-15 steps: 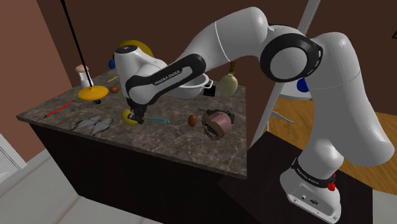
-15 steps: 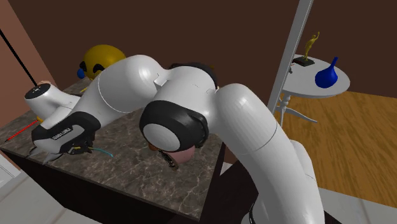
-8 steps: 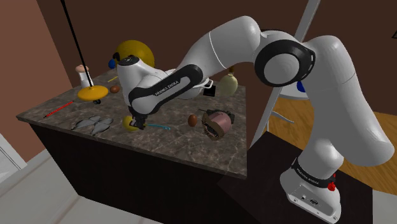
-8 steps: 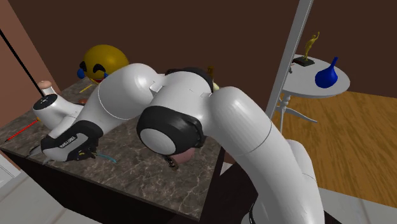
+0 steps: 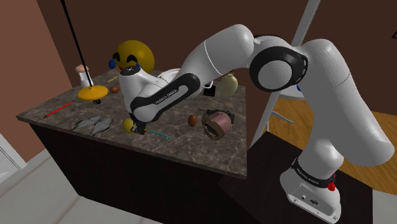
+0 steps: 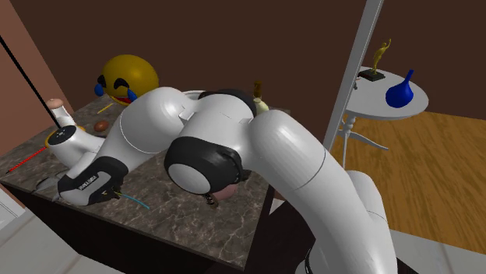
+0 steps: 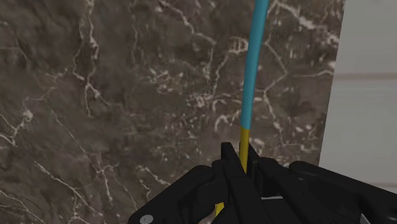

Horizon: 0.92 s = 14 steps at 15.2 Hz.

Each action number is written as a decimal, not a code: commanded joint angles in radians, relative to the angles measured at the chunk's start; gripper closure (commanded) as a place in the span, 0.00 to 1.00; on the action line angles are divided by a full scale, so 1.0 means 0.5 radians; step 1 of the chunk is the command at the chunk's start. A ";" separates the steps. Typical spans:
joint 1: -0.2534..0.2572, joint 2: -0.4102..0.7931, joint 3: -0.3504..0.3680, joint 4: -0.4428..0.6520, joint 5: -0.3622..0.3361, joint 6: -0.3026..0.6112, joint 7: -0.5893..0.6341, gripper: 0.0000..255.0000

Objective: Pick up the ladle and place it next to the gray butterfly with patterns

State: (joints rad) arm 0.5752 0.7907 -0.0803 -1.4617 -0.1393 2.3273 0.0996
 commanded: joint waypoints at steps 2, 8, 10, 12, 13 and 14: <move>-0.002 0.008 0.000 0.001 0.000 0.006 -0.001 1.00; -0.002 0.009 0.000 0.003 0.000 0.005 -0.001 0.00; -0.002 0.009 0.000 0.003 0.000 0.005 -0.001 0.00; 0.004 -0.042 0.000 -0.014 0.000 -0.029 -0.001 0.00; 0.011 -0.089 0.001 -0.025 0.000 -0.066 0.000 0.00; 0.017 -0.135 0.002 -0.033 0.000 -0.105 0.000 0.00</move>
State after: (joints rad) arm 0.5815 0.7501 -0.0793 -1.4691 -0.1391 2.2931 0.1003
